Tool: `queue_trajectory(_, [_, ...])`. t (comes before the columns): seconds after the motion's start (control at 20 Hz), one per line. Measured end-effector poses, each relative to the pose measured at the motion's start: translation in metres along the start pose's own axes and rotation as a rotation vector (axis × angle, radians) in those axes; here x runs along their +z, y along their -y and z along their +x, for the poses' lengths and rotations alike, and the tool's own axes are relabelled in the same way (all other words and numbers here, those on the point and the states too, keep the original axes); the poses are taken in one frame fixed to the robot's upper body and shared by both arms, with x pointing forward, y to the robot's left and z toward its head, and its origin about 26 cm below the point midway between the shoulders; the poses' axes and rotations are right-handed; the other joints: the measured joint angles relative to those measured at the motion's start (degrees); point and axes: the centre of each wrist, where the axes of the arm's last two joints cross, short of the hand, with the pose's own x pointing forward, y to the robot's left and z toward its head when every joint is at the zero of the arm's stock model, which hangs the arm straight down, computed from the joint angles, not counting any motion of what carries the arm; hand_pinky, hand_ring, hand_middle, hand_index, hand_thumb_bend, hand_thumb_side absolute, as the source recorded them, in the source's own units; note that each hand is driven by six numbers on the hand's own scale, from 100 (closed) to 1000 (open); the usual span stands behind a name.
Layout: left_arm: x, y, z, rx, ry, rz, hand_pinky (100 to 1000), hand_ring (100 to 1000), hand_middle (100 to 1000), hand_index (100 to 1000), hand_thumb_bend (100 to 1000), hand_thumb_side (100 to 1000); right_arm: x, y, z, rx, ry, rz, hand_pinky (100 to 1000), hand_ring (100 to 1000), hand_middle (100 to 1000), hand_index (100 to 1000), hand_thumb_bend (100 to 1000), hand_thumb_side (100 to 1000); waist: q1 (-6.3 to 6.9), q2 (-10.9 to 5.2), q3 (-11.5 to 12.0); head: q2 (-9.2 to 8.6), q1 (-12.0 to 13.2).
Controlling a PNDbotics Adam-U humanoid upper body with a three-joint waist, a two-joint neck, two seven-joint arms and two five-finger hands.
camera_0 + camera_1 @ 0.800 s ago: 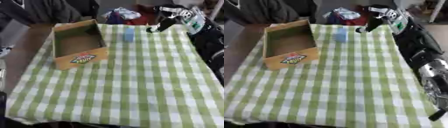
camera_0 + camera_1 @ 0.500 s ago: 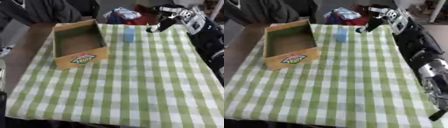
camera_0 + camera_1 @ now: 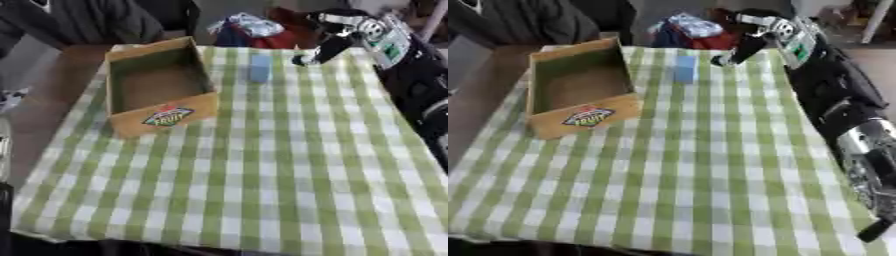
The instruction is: Pick up objects on the table and place them in the box.
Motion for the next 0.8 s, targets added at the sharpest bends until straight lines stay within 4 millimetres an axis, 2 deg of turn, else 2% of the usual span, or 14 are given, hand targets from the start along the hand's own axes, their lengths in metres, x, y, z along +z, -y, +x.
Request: queue_trajectory(0.8, [-0.003,0.007,0.006,0.043,0.036,-0.002,649,596,625,816,197,643,-0.004,0.005,0.011,0.038,0.013,-0.026,799,969,1000,1000,443,285,0.09,2.4,2.8,0.0,-1.9])
